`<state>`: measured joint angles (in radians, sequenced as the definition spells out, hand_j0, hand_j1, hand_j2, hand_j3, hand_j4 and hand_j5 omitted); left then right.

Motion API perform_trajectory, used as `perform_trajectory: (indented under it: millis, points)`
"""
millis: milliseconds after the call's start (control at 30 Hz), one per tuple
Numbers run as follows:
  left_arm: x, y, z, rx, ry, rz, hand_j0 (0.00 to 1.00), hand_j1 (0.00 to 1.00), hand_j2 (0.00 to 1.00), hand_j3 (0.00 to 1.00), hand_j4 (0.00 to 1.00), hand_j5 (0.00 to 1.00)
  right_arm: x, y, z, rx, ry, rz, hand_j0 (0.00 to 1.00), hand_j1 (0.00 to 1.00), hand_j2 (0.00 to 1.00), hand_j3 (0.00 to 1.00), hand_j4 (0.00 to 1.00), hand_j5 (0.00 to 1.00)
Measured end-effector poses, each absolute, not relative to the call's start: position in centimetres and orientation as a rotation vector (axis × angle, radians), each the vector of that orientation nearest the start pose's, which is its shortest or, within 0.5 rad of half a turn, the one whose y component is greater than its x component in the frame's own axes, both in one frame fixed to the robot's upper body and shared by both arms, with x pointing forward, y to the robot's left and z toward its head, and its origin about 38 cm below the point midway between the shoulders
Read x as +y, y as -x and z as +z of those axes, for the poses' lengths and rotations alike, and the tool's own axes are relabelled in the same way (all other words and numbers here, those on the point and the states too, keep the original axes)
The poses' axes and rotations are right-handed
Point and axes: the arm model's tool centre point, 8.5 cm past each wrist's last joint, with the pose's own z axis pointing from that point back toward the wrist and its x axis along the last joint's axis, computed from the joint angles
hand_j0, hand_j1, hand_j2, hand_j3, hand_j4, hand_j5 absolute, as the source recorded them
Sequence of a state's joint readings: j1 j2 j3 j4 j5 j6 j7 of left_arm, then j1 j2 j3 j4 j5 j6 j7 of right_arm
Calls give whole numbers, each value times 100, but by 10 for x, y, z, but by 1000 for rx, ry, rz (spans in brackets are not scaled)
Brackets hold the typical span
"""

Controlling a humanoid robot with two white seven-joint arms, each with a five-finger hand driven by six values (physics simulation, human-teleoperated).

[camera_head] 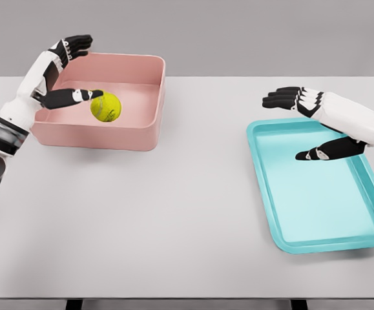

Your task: Put the tennis from the blue tray into the pink basket with both arms

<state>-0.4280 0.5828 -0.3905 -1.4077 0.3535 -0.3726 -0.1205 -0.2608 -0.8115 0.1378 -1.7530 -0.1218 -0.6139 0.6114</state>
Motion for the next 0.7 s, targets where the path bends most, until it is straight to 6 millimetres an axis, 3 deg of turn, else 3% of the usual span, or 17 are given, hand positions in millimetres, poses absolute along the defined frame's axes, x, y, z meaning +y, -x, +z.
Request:
perform_trajectory:
  millis: [167,433,500,567,700]
  points:
    - [302,-442,210,-1997,40,-693,100,100,100,100,100,100,-315,-357,275,-1947,80,1645,100,100,100,100,100,100]
    - [303,-379,230,-2103,108,-980,100,100,100,100,100,100,-315,-357,274,-1945,78,1643,100,100,100,100,100,100]
    - [304,-372,231,-2091,83,-1054,100,100,100,100,100,100,-315,-356,274,-1943,77,1643,100,100,100,100,100,100]
    - [307,-362,218,-2043,61,-1117,100,100,100,100,100,100,-315,-356,273,-1942,76,1643,100,100,100,100,100,100]
    - [312,-358,219,-2013,13,-1205,100,100,100,100,100,100,-315,-355,269,-1934,68,1640,100,100,100,100,100,100]
